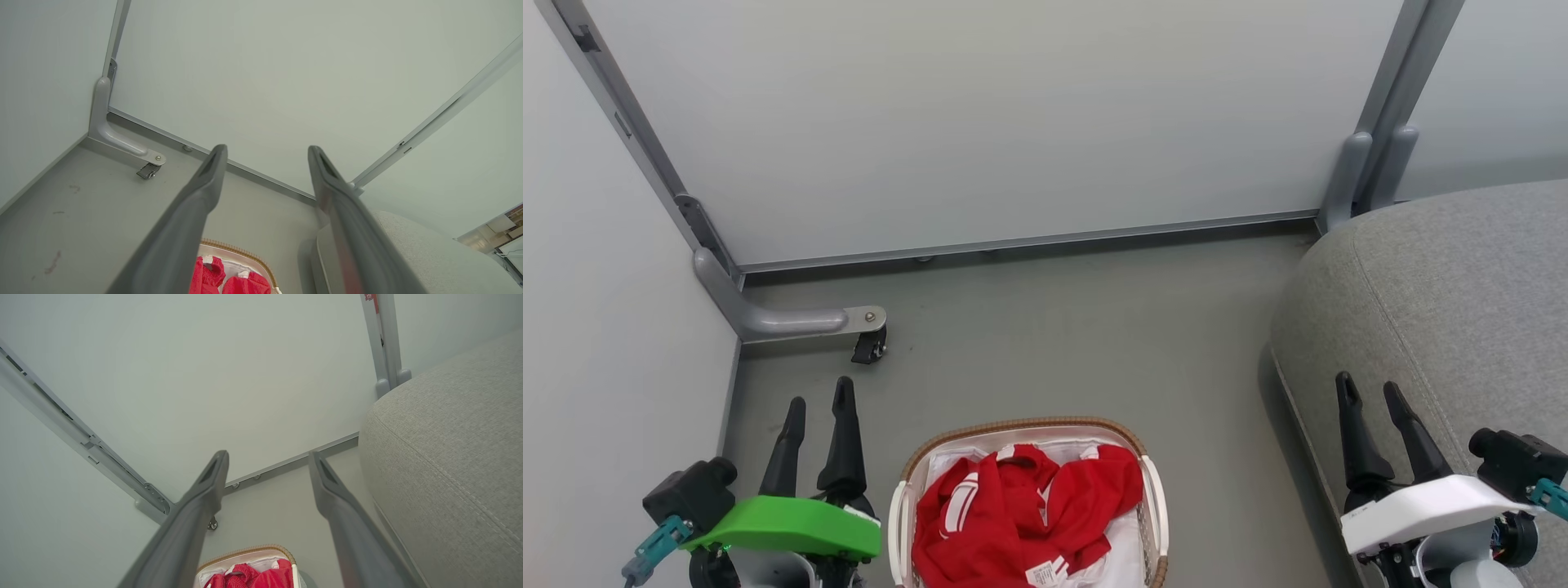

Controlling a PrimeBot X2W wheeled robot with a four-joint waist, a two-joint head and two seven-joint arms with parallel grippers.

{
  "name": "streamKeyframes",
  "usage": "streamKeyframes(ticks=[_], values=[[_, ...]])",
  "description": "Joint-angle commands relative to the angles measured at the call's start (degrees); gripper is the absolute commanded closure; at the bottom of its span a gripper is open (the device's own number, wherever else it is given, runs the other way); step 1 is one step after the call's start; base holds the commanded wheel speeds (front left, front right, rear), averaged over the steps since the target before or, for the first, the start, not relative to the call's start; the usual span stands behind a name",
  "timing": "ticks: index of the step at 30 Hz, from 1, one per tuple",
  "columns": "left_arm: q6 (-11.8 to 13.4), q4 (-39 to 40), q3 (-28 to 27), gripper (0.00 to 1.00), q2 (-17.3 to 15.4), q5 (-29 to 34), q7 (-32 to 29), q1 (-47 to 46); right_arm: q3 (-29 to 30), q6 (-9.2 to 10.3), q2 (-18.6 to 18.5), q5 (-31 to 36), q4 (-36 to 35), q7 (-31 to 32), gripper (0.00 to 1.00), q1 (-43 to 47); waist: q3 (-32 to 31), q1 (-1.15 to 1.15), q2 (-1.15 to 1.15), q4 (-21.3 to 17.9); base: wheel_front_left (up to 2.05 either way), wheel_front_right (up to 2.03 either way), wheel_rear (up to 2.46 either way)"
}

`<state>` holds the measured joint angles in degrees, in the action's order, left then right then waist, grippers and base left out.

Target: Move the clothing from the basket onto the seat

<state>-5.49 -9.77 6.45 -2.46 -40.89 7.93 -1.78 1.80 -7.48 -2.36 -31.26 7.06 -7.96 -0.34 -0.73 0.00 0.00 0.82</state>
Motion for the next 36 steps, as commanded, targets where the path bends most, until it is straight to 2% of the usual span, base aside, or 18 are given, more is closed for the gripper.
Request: streamKeyframes(ticks=[1, 15, 36], values=[[0.36, 0.29, 0.29, 0.0, -0.41, 1.86, 0.59, 0.12, -0.04, -0.02, -0.41, 2.01, -0.93, -0.56, 0.0, 0.38, 0.0, 0.0, 0.0, 0.03, 0.0, 0.0, 0.0], [1.01, -1.75, 1.79, 0.0, -0.48, 11.6, 2.54, 0.66, -0.46, -0.02, -0.49, 11.17, -1.28, -2.58, 0.0, 1.02, -0.28, 0.0, 0.0, 0.29, 0.0, 0.0, 0.0], [1.63, -5.43, 1.67, 0.0, -0.54, 21.11, 5.15, 1.49, -0.23, -0.02, -0.58, 22.91, 0.41, -5.16, 0.0, 2.06, -0.31, 0.0, 0.0, 0.45, 0.0, 0.0, 0.0]])
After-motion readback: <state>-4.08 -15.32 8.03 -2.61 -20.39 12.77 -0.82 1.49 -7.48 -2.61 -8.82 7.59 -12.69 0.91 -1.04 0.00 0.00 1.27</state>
